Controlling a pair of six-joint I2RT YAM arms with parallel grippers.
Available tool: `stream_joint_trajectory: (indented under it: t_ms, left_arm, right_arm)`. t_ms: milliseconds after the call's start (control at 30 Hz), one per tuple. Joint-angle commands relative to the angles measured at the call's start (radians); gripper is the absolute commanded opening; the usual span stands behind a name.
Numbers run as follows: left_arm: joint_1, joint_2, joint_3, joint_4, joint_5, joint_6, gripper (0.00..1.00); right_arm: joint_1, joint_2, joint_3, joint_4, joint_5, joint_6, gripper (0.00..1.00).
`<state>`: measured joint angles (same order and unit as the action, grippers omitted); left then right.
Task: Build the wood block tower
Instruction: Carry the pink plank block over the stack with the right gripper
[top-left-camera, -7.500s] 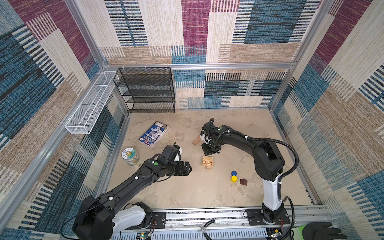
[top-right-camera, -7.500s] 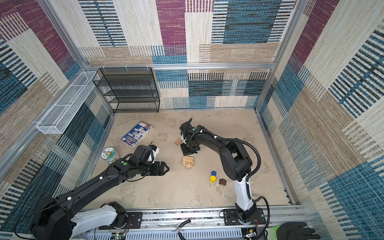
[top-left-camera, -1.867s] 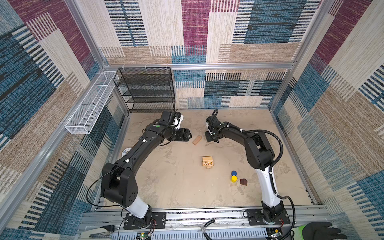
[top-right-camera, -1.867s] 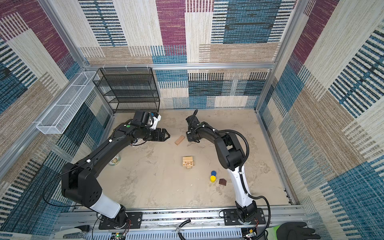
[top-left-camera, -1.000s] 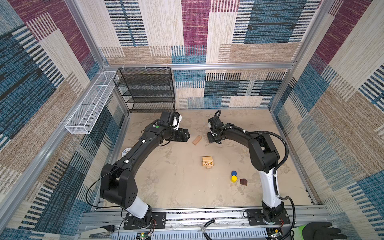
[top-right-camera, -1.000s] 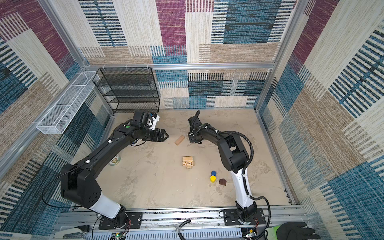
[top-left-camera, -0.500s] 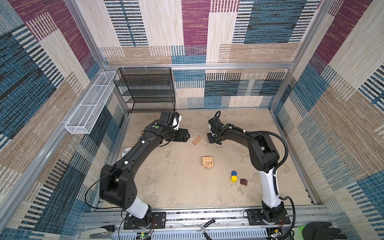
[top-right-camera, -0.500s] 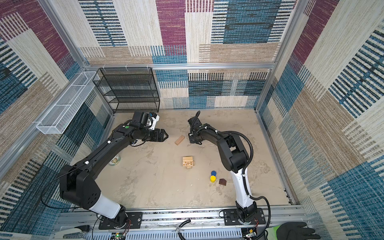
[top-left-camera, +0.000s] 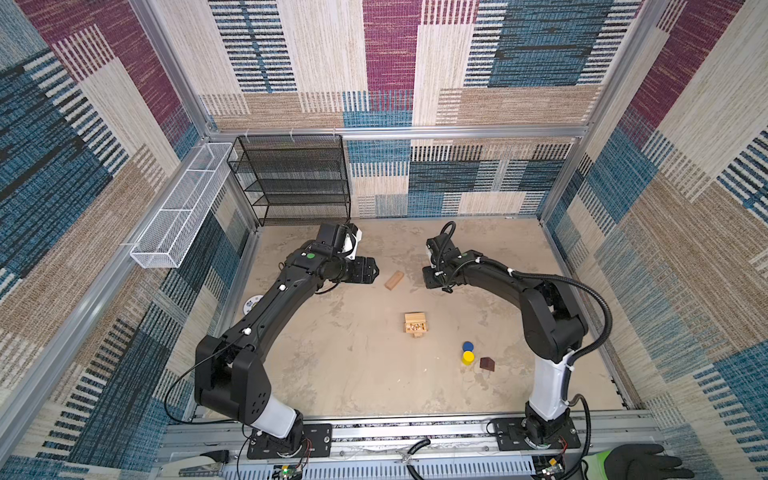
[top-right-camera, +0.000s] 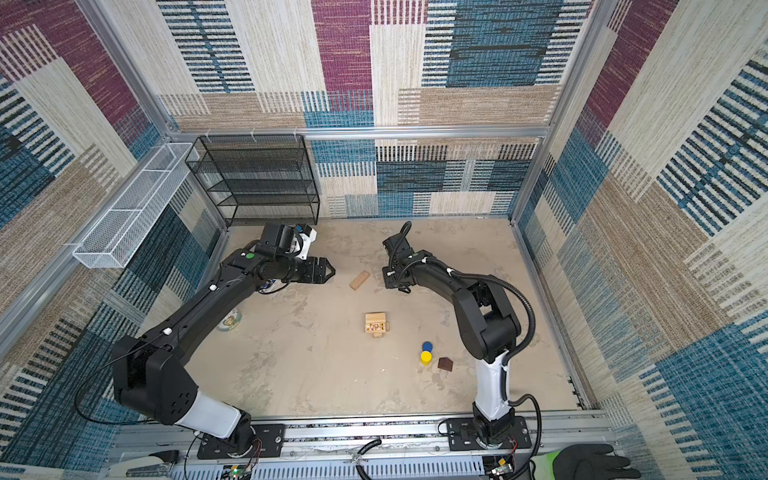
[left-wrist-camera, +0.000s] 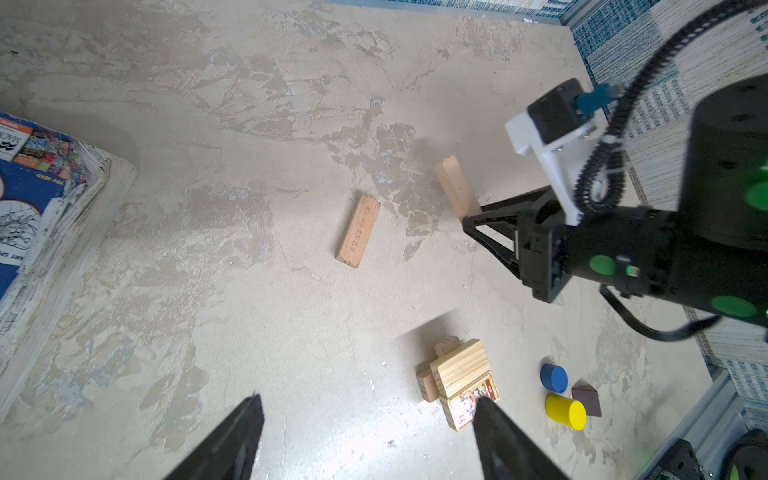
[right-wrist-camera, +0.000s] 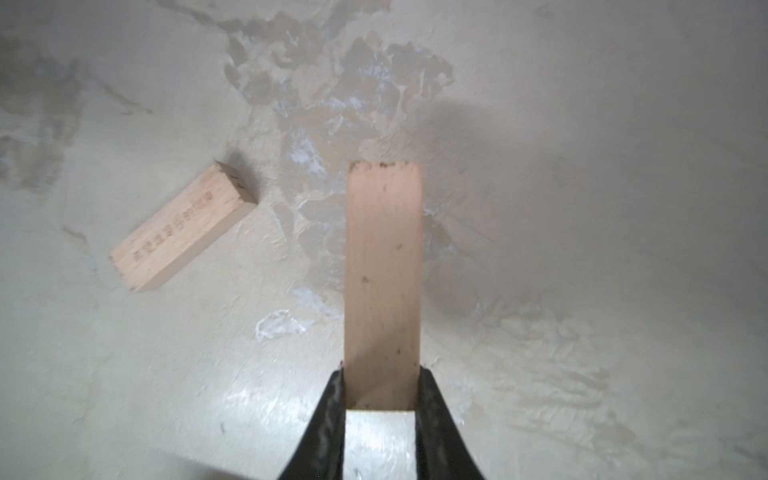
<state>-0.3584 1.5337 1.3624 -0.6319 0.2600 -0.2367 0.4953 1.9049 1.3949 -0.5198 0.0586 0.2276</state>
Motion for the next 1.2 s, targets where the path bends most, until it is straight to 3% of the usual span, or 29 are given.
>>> stream_joint_trajectory:
  t_ms: [0, 267, 500, 733, 933, 1167]
  left_arm:
    - [-0.001, -0.021, -0.009, 0.02, -0.008, -0.014, 0.84]
    - [-0.003, -0.053, -0.036, 0.047, -0.011, -0.021, 0.84]
    - [-0.004, -0.051, -0.036, 0.044, -0.032, -0.009, 0.84]
    - [-0.006, -0.06, -0.031, 0.028, -0.041, -0.003, 0.84]
    - [-0.013, -0.127, -0.104, 0.025, -0.044, -0.02, 0.84]
    - [-0.024, -0.257, -0.32, 0.024, 0.004, -0.001, 0.84]
  right_arm:
    - [0.012, -0.081, -0.058, 0.022, -0.023, 0.075, 0.0]
    - [0.108, -0.303, -0.241, -0.048, 0.051, 0.217, 0.0]
    - [0.247, -0.461, -0.265, -0.169, 0.13, 0.357, 0.0]
    - [0.298, -0.608, -0.349, -0.164, 0.09, 0.526, 0.0]
    - [0.329, -0.618, -0.402, -0.17, 0.061, 0.601, 0.0]
    - [0.358, -0.547, -0.397, -0.144, 0.036, 0.599, 0.0]
